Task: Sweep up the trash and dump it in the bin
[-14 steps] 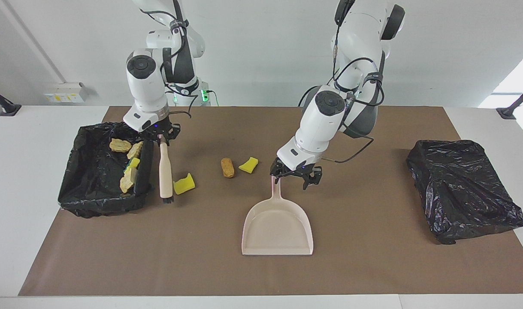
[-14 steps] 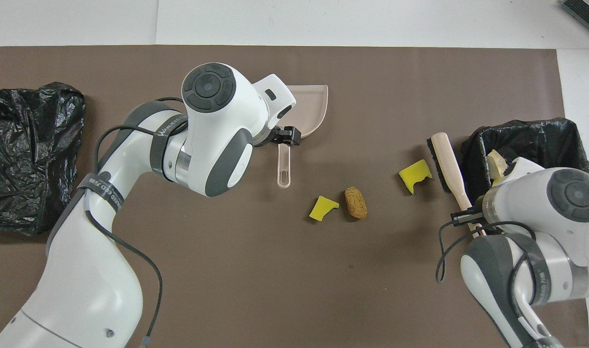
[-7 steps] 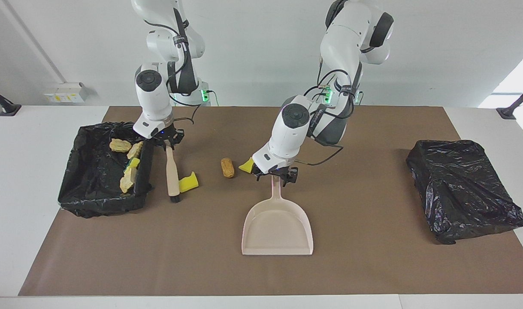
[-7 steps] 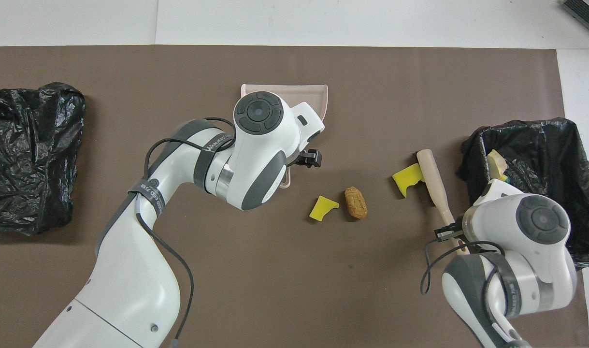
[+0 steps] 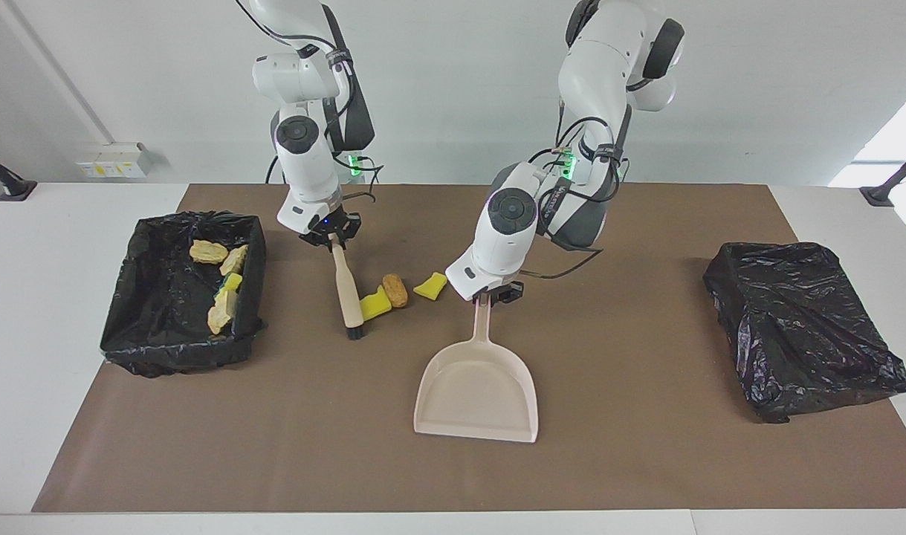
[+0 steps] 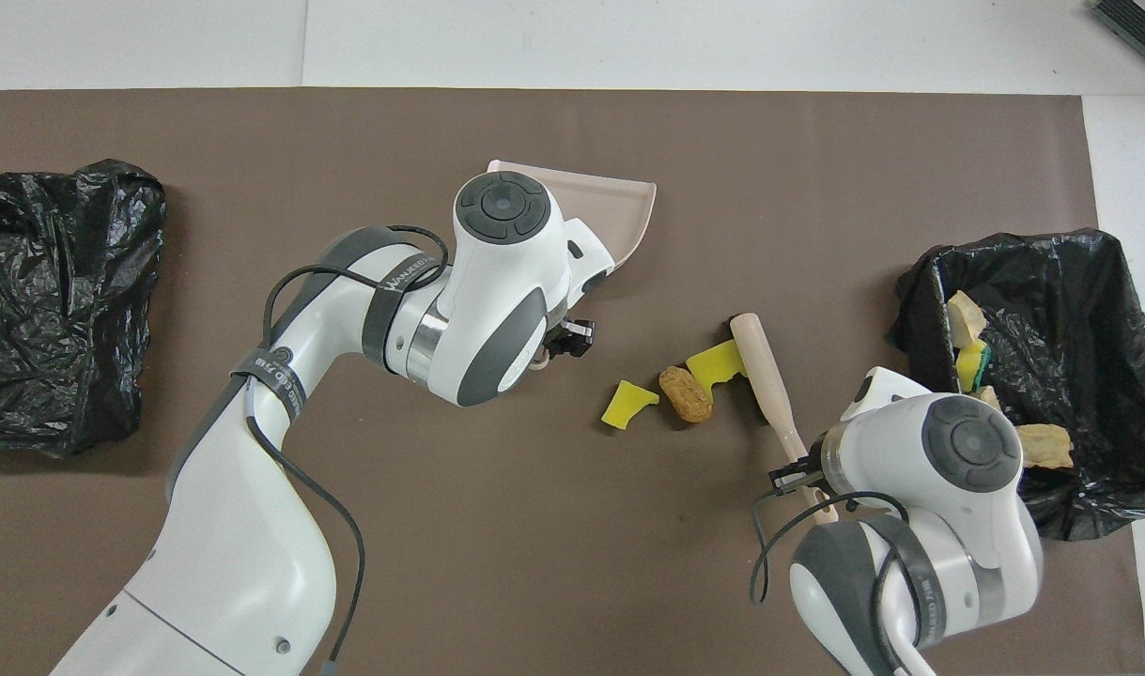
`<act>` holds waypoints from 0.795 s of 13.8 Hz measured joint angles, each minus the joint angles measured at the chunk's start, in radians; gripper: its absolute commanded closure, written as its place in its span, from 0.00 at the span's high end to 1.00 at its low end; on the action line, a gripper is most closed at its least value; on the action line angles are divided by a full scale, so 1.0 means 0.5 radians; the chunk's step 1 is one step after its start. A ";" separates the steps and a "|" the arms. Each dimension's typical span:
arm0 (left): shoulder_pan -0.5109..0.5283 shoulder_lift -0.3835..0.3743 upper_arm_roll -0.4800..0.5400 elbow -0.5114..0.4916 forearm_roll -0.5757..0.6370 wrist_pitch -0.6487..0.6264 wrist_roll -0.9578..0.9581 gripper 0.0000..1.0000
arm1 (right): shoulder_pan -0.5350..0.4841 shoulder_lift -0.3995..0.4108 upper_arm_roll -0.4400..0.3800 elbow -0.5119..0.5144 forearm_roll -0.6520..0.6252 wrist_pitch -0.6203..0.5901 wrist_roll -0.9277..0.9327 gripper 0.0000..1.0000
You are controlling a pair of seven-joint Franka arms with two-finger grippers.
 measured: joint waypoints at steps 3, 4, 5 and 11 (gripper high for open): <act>0.051 -0.051 0.004 0.000 0.003 -0.030 0.019 0.00 | 0.110 -0.005 0.003 0.012 0.112 -0.036 0.005 0.00; 0.056 -0.054 0.007 -0.001 0.003 -0.036 0.035 0.00 | 0.134 -0.005 0.003 0.016 0.117 -0.041 0.007 0.00; 0.057 -0.054 0.009 -0.003 0.004 -0.042 0.046 0.00 | 0.148 -0.005 0.003 0.022 0.118 -0.045 0.007 0.00; 0.056 -0.146 0.010 -0.267 0.006 0.111 0.068 0.98 | 0.125 -0.024 -0.011 0.244 0.118 -0.307 0.007 0.00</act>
